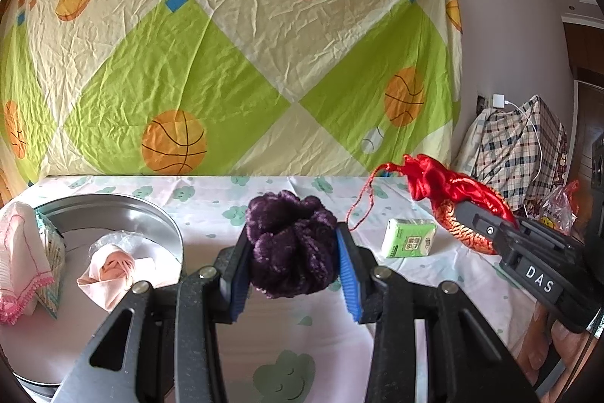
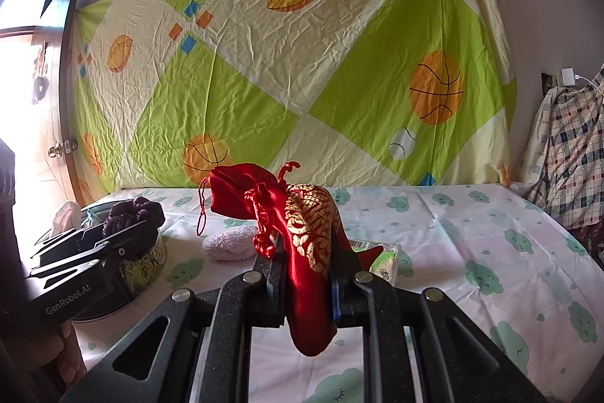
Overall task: Organize soft objects
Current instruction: 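Lift the purple ball and red pouch toward the black tin with both grippers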
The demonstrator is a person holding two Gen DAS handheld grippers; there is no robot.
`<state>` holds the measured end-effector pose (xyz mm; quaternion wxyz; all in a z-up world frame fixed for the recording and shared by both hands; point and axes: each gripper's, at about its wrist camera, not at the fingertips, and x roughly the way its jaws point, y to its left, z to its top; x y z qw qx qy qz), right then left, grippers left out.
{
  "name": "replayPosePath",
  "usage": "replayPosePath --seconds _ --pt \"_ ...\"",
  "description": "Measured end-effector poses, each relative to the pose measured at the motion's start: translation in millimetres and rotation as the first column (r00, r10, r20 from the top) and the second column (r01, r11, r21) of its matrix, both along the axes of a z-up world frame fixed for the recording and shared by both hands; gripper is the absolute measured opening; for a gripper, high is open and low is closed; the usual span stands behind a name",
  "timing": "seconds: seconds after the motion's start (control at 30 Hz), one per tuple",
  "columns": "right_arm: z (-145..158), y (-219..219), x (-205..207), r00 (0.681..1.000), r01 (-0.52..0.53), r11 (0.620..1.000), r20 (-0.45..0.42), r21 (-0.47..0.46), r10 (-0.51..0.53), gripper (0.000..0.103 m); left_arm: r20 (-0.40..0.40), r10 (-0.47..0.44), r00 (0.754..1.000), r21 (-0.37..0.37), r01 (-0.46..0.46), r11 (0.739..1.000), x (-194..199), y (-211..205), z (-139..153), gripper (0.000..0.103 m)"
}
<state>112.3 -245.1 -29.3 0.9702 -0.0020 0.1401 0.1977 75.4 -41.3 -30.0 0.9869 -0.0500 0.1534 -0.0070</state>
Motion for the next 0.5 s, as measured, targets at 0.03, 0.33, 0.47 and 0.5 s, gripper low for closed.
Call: replayPosePath --seconds 0.03,0.33,0.47,0.5 --pt "0.0 0.2 -0.7 1.000 -0.001 1.000 0.000 0.003 0.001 0.017 0.003 0.001 1.000 0.001 -0.001 1.000 -0.8 0.1 0.2 0.040" --pt "0.3 3.3 -2.9 1.000 -0.004 1.000 0.001 0.018 0.004 0.017 0.025 0.013 1.000 0.026 -0.013 1.000 -7.1 -1.2 1.8 0.040" --pt "0.2 5.0 -4.4 1.000 -0.006 1.000 0.004 0.024 0.006 0.017 0.025 0.017 1.000 0.018 -0.017 1.000 -8.5 2.0 2.2 0.040" --pt "0.0 5.0 -4.0 1.000 -0.008 1.000 0.004 0.026 0.008 0.017 0.025 0.016 1.000 0.017 -0.017 1.000 -8.6 2.5 2.2 0.040"
